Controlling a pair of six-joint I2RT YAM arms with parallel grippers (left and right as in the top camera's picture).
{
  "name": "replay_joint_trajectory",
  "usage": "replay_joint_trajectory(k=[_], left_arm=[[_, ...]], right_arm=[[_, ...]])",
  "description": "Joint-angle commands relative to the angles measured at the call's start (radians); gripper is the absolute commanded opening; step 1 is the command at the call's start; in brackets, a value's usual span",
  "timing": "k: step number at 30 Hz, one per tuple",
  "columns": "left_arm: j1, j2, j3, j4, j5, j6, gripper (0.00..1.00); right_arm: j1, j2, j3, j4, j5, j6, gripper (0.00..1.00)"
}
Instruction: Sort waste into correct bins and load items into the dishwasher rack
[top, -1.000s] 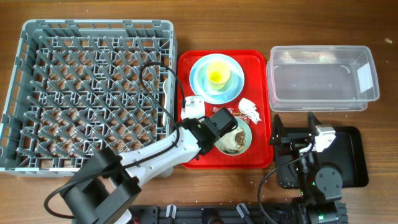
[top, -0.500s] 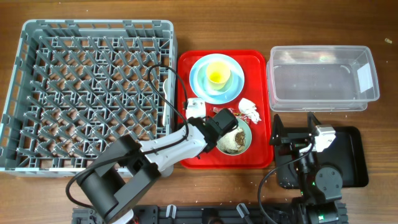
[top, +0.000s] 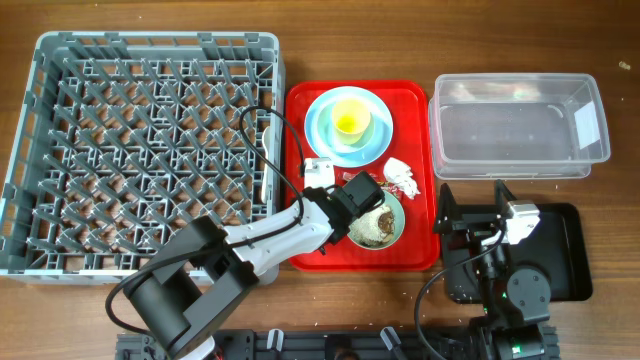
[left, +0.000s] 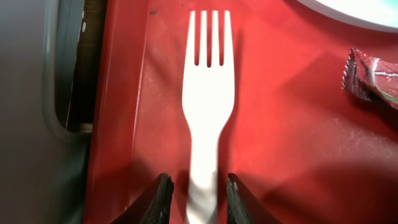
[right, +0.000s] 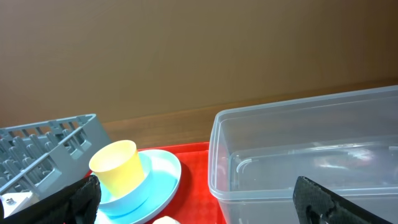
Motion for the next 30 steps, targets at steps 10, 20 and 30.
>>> replay_joint_trajectory(k=[10, 20, 30], left_arm=[[0.006, 0.04, -0.01, 0.042, 0.039, 0.003, 0.19], [0.051, -0.31, 0.044, -0.056, -0.097, 0.041, 0.04], [0.351, -0.533, 0.044, -0.09, 0.003, 0.534, 0.04]], right_arm=[[-0.005, -0.005, -0.001, 0.004, -0.01, -0.011, 1.0], [-0.005, -0.005, -0.001, 0.005, -0.01, -0.011, 1.0], [-0.005, -0.005, -0.001, 0.005, -0.01, -0.01, 1.0]])
